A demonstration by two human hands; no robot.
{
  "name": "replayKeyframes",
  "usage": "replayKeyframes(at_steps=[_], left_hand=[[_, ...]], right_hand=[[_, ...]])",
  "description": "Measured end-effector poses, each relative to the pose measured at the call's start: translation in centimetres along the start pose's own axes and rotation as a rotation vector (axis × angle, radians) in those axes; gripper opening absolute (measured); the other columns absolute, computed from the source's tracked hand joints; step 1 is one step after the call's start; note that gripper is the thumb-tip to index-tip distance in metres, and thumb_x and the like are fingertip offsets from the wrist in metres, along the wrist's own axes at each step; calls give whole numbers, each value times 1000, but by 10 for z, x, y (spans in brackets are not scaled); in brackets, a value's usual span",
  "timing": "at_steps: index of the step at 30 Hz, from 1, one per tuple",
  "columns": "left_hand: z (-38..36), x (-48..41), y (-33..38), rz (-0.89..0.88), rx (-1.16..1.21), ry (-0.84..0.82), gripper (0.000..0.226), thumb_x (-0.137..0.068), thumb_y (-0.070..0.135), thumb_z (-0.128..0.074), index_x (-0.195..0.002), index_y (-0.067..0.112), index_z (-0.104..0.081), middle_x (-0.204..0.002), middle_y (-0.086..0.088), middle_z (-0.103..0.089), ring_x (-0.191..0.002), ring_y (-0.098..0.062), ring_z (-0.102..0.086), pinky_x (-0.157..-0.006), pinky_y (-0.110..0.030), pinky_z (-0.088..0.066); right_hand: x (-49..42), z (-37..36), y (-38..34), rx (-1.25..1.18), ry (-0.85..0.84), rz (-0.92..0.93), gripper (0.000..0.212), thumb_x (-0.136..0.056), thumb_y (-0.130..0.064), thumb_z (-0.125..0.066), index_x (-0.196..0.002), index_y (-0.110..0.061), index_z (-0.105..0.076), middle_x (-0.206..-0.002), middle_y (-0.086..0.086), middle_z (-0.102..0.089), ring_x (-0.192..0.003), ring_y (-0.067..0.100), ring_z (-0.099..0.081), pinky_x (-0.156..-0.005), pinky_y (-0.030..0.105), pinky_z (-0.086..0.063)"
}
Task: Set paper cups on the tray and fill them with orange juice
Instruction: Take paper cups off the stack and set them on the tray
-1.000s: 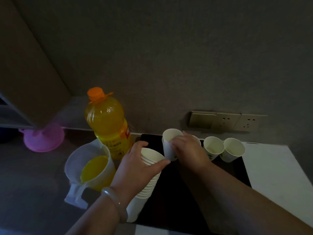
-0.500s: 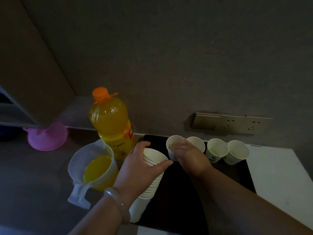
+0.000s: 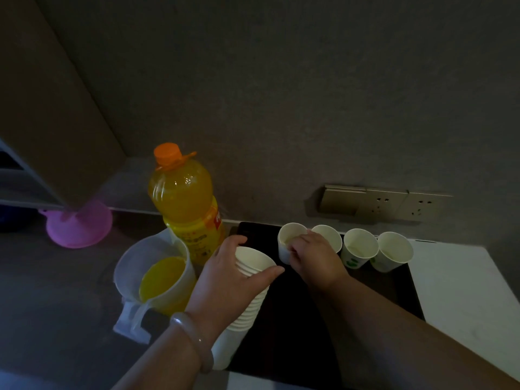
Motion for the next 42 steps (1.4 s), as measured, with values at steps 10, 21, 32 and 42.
replayKeyframes(at_steps=[10,21,32,42], left_hand=[[2,5,1,-10,-7,5,82,-63,60,-76,-131,30,-43,-126,10,-50,-106,-3,-44,-87,-18,-36],[-1,8,-2,-2,2,3,81,-61,61,-76,-129,31,-45,-121,10,-52,-105,-5,-49,-86,-18,-39],[-13,-1,5,-54,-46,-61,82,-63,62,-75,-132,31,-42,-124,13,-48,-105,-1,-42,-86,-17,-34],[-35,-14,10,-142,-56,-229,66,-62,60,-77,-115,43,-42,-115,21,-49,-97,5,-48,-74,-6,-37]], right_hand=[[1,8,2,122,83,24,6,-83,-12,-62,-79,-15,-64,-80,5,-69,-79,26,-65,-106,40,-35],[7,6,-6,105,-12,47,17,-85,-8,-57,-101,-6,-62,-99,16,-65,-92,35,-58,-84,40,-41],[9,15,-2,35,136,63,13,-76,-2,-67,-83,-10,-59,-87,12,-59,-75,30,-57,-64,34,-42],[10,23,-8,254,178,135,16,-65,-22,-58,-80,-22,-60,-66,-5,-65,-69,22,-62,-56,33,-47]])
Point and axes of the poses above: each hand's wrist, its own x-axis away from the middle knuckle, its own z-axis out of the back of the hand, y = z × x, the point moved 8 cm from there along -x, towards the middle knuckle
